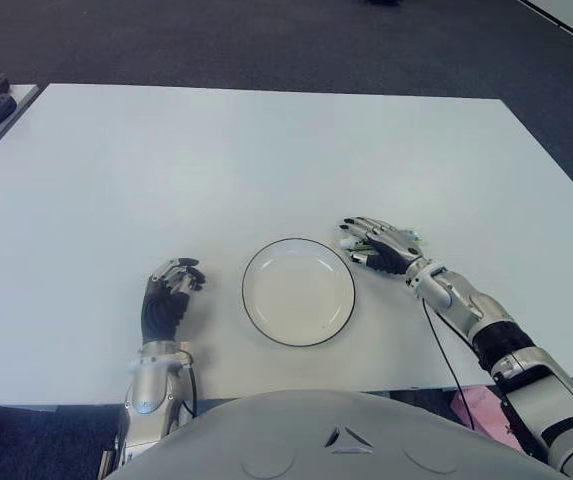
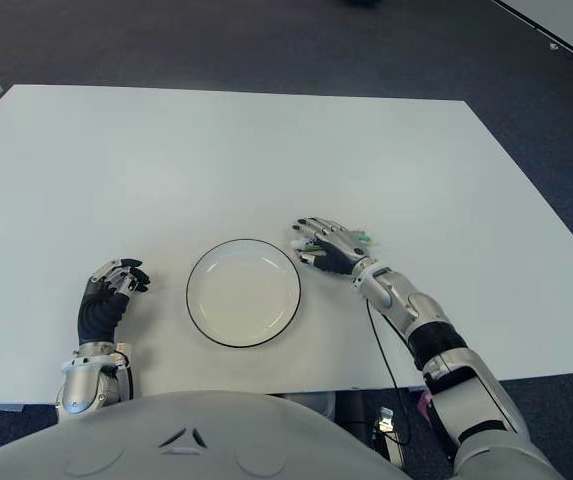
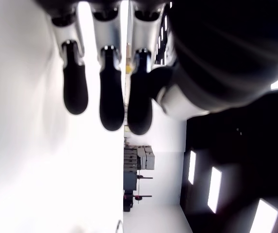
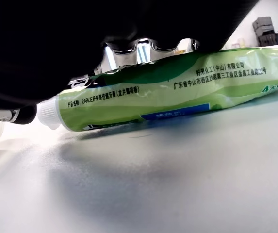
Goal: Put the toothpaste on the table into the plate.
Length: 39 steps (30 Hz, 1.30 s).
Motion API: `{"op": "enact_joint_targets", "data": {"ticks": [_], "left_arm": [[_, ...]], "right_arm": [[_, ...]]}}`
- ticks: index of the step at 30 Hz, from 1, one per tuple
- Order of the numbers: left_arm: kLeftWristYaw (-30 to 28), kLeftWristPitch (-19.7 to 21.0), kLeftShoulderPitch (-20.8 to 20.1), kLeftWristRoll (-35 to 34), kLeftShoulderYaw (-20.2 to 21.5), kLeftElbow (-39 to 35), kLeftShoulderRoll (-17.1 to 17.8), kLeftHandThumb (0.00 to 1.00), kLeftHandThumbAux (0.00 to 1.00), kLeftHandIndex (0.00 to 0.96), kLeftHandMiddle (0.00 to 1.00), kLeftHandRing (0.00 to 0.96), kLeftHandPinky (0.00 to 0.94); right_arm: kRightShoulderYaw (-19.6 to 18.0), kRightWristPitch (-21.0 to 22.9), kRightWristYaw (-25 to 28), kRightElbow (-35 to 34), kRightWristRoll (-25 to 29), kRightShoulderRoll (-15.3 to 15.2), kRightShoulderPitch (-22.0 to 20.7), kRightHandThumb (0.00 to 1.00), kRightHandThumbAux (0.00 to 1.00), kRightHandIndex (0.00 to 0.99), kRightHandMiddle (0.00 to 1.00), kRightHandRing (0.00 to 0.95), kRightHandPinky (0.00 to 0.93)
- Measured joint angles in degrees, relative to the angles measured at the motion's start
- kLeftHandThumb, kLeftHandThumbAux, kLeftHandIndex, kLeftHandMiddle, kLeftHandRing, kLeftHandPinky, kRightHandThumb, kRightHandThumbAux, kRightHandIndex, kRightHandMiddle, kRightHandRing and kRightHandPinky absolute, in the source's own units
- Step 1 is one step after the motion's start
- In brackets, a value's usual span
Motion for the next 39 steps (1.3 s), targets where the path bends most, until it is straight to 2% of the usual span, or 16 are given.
{"op": "enact_joint_targets", "data": {"ticks": [18, 35, 39], "left_arm": [[-1.26, 0.27, 0.94, -1.16, 1.2, -0.62, 1.08, 0.699, 0.719, 0.432, 0.571, 0.55, 0.523], [-2.15, -0.05, 1.56, -1.66, 1.5, -1.11, 1.51, 0.699, 0.72, 0.432, 0.577, 0.552, 0.521], [-2.14, 0.4, 1.54, -1.44, 1.57, -1.51, 1.51, 0.7, 0.72, 0.433, 0.577, 0.55, 0.52]], "right_arm": [[-1.88, 1.02, -4.39, -0.39, 1.57, 2.01, 3.38, 0.582, 0.19, 0.0, 0.0, 0.0, 0.0], [-1.95, 0.72, -7.86, -0.83, 1.09, 2.04, 5.29, 0.556, 0.254, 0.007, 0.0, 0.0, 0.0], [-1.93, 0.01, -8.9, -0.02, 1.07, 2.05, 5.22, 0.559, 0.322, 0.06, 0.0, 0.0, 0.038]]}}
